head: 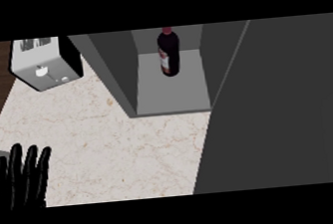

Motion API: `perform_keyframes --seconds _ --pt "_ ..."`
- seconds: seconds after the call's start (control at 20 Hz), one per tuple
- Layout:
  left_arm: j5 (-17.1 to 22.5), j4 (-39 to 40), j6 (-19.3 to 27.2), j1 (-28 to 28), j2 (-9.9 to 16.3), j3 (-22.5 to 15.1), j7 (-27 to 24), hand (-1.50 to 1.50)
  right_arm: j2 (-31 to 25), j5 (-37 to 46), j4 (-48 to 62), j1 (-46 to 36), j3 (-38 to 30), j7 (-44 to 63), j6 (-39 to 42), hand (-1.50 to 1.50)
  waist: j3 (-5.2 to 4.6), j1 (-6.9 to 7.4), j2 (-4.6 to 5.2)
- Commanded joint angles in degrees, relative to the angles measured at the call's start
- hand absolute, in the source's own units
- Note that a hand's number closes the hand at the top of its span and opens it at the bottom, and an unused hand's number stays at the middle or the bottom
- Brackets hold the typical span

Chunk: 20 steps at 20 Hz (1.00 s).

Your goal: Pick up the wine, place it into the cabinet and close the cabinet

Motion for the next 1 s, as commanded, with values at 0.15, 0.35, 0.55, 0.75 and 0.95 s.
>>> perform_keyframes --seconds 0.15,0.35,0.55,0.75,0.95 --pt "7.68 -1.94 -6.87 4.26 5.57 11.81 1.60 -1.50 0.40 2.40 -9.09 0.84 15.36 2.38 -2.60 1.50 -0.05 0.02 -0.16" --pt "8.52 0.18 -11.21 7.54 6.39 15.15 0.23 -1.50 0.40 8.07 -9.59 0.93 23.02 2.84 -7.24 1.50 -0.08 -0.17 -0.28" --pt "9.48 0.08 -12.79 7.68 6.66 16.54 2.41 -1.50 0.39 13.52 -2.18 -4.29 31.07 -2.67 -16.07 1.50 -0.05 -0.06 -0.11" --pt "12.91 0.81 -15.36 6.81 8.94 22.11 4.31 -1.50 0.33 16.34 -2.11 -8.33 35.79 0.78 -23.77 1.50 -0.14 -0.15 -0.25" --pt "13.73 2.09 -18.31 7.35 9.36 23.57 4.57 -1.50 0.28 19.81 0.61 -14.74 37.25 0.58 -30.14 1.50 -0.19 0.23 -0.33"
